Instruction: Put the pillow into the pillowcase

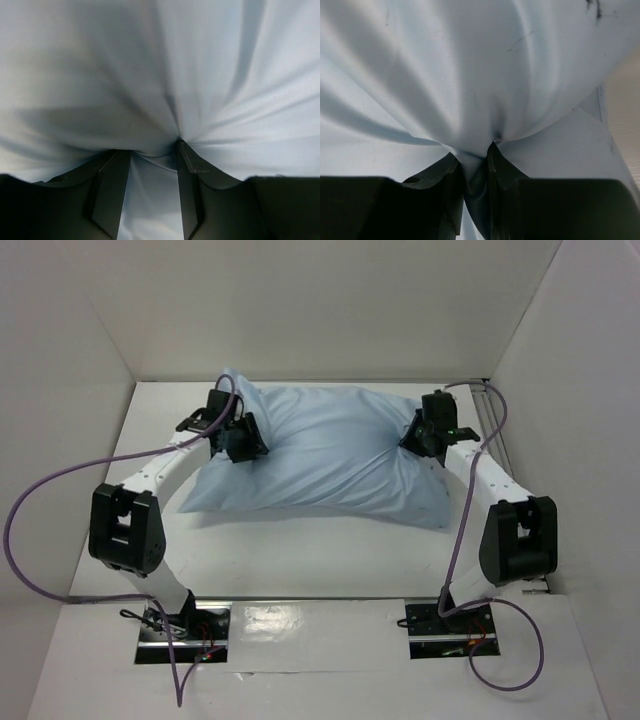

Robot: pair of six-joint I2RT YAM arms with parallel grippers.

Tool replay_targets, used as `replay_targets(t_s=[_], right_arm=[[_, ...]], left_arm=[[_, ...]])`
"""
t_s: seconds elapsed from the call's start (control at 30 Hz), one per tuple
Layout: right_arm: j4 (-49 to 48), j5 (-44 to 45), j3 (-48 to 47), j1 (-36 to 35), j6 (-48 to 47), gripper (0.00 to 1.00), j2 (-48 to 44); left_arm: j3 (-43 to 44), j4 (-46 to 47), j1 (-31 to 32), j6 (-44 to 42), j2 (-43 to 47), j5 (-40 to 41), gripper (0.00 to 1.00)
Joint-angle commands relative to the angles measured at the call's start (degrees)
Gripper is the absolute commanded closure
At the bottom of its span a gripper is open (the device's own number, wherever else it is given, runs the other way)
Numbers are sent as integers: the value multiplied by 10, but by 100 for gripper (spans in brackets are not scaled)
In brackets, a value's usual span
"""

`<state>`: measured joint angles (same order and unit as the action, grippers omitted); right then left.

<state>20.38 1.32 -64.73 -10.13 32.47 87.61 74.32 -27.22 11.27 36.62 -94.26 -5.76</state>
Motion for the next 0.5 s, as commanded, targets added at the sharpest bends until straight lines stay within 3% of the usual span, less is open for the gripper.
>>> replay_targets(t_s=[0.0,0.07,0.13,0.27,0.33,0.47], right_arm=[[22,57,-52,14,-43,73,32],[22,57,-66,14,-43,68,43],[17,45,-85,20,-56,54,61],[40,36,-135,26,-66,8,54],[75,87,-170,20,-66,0,27],[131,203,-217,7,-66,0,-23]], left_arm=[[1,-46,31,19,-46,-14,46],[22,-46,31,19,-54,-14,41],[42,-46,31,14,-60,14,38],[116,-101,31,8,-40,62,21],[140,-114,37,3,14,87,11],[162,-121,37,-23,120,120,7]])
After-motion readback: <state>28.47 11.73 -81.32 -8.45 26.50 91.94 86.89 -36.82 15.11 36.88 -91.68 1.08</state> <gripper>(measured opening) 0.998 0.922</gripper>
